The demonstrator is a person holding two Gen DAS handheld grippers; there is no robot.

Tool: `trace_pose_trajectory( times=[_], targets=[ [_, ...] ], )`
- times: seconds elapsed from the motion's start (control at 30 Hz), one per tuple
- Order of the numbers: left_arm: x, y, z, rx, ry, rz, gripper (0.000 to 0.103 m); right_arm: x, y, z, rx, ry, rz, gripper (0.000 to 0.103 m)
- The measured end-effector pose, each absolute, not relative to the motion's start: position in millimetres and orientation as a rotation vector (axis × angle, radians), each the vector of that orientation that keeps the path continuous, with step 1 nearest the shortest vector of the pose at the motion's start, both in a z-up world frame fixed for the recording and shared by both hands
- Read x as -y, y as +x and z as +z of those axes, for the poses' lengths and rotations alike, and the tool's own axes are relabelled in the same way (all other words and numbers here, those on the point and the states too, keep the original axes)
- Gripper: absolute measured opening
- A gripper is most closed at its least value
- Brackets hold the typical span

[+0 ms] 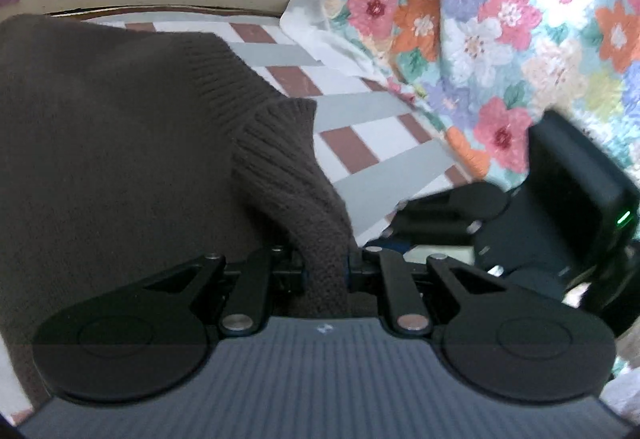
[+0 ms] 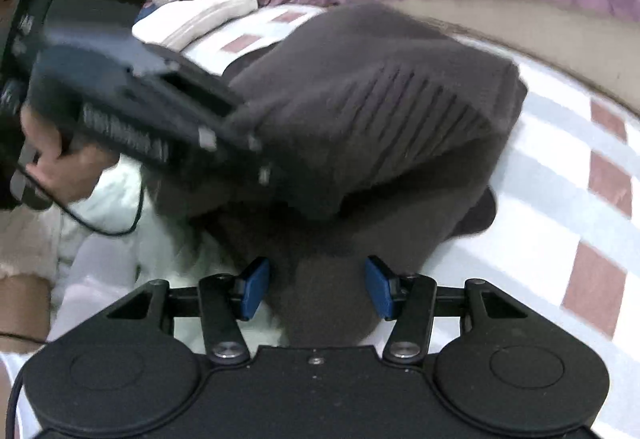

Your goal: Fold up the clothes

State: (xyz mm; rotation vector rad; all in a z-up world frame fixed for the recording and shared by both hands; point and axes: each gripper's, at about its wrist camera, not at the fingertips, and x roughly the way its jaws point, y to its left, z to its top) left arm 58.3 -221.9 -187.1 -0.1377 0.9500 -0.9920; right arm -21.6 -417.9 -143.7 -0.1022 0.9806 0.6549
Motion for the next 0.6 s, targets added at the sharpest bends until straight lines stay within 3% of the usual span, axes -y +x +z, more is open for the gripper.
trace_pose_trajectory(
  times=[0.13, 0.23, 0.33, 0.5, 0.6],
  targets=[
    [223, 59, -180, -0.939, -0.183, -1.03, 0.013, 415, -21, -159, -0.98, -0.072, 0.632, 0.063],
    [231, 51, -193, -0.958, -0.015, -0.995, 0.013, 410, -21, -163, -0.962, -0.061, 0.621, 0.066],
    [229, 52, -220, -1.04, -0.07, -0.931, 0.014, 405, -26, -162, -0.946, -0.074, 0.613, 0.066],
    [207, 61, -211, -1.049, -0.218, -0.936, 0.014, 391, -48, -145, -0.9, -0.187, 0.621, 0.066],
    [201, 69, -209, -1.06, -0.259, -0.934, 0.014, 393, -50, -141, -0.887, -0.113, 0.63, 0.063]
  ],
)
